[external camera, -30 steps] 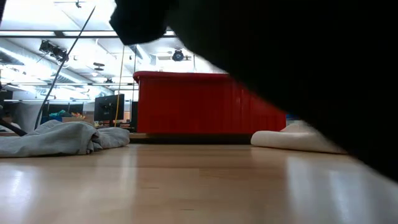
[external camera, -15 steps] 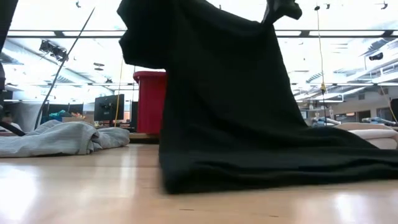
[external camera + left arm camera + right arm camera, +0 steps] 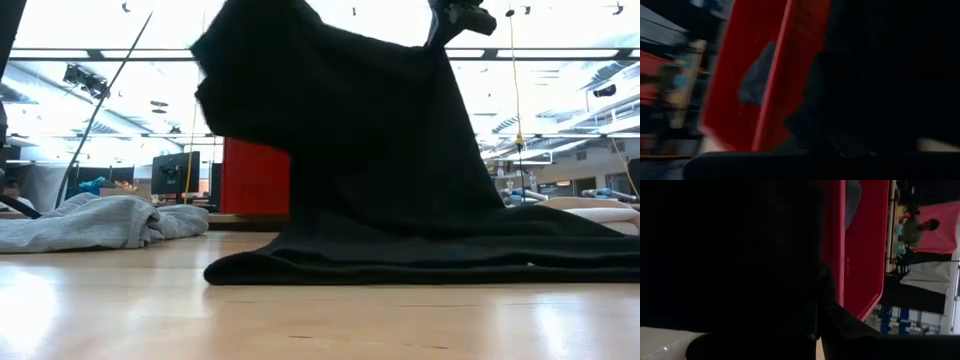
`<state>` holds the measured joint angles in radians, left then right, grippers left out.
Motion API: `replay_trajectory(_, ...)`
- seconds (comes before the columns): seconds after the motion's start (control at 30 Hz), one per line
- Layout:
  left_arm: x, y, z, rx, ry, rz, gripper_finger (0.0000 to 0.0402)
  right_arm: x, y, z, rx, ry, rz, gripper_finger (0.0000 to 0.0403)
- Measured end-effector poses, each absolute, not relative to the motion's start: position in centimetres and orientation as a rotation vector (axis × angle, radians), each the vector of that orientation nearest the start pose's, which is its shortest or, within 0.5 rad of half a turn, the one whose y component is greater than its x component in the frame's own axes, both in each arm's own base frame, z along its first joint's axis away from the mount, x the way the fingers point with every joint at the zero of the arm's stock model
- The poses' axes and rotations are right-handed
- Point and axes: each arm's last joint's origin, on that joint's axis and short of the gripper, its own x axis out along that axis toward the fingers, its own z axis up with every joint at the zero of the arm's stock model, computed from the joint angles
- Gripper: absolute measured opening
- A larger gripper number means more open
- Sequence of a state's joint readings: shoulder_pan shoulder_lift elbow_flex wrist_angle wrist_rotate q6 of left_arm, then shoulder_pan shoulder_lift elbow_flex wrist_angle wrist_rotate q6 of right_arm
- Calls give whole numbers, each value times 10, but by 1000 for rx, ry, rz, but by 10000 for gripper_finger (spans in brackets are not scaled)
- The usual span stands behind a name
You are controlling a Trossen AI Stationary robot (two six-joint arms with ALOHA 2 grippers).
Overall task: Fold Laundry from Bin
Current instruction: Fold the black shirt
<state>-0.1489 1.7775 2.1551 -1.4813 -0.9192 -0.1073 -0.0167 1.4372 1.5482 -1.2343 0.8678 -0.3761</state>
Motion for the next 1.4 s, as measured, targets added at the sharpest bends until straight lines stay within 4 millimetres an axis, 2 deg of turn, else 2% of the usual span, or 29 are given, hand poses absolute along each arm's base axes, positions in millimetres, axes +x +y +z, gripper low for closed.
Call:
replay_trajectory(0.13,333,-16,400,675,1007,801,8,260,-35,374,-740,1201,-586,10)
replay_trajectory(0.23,342,-3,385,721,1041,814,8,259,-46,373,-689,1212,-585,9)
replay_trajectory(0.37,344,16,380,729,1080,867,8,258,-48,372,-649,1218,-561,9)
replay_trajectory(0.47,341,22,383,757,1091,881,8,257,-42,371,-664,1230,-535,8)
replay_trajectory(0.6,340,18,399,788,1017,840,8,256,-31,370,-622,1219,-469,8)
replay_trajectory(0.7,339,14,411,791,960,741,8,254,-21,368,-603,1226,-432,8)
replay_trajectory(0.9,337,11,415,717,904,535,8,248,2,366,-584,1250,-382,8)
replay_trajectory(1.1,348,9,395,725,897,505,8,243,21,360,-538,1247,-387,8)
replay_trajectory(1.23,354,-5,375,732,861,448,8,235,36,346,-526,1269,-379,8)
replay_trajectory(1.4,353,-21,361,769,743,418,8,226,55,334,-536,1251,-394,8)
